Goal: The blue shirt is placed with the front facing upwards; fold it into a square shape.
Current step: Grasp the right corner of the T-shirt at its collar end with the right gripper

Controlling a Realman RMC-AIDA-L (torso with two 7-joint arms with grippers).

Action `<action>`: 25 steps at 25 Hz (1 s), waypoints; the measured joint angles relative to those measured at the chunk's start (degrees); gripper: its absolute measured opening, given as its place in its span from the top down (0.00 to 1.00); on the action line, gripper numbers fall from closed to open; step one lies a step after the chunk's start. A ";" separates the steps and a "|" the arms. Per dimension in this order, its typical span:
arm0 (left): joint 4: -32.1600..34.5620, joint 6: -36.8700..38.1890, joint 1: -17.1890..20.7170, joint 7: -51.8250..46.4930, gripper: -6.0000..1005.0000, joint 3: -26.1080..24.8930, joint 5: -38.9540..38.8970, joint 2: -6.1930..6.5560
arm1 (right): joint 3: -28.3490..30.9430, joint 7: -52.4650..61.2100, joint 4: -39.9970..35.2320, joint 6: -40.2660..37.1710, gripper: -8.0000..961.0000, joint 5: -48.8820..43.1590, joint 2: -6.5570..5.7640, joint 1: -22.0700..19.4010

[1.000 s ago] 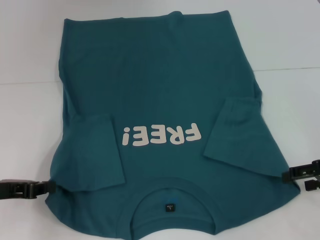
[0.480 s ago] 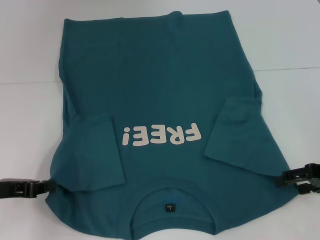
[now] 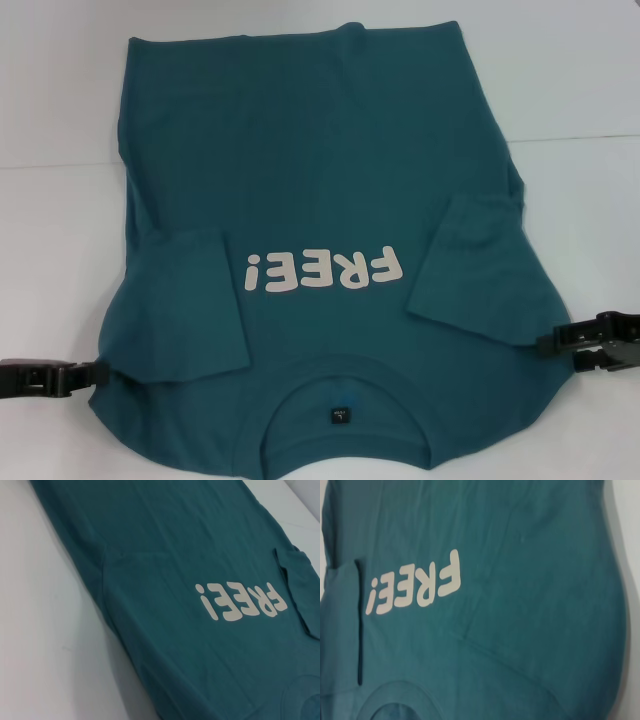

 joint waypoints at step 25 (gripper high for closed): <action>1.33 -0.53 -0.02 1.01 0.98 -0.25 -0.09 0.36 | -0.23 -1.70 4.78 5.52 0.21 5.06 1.03 3.19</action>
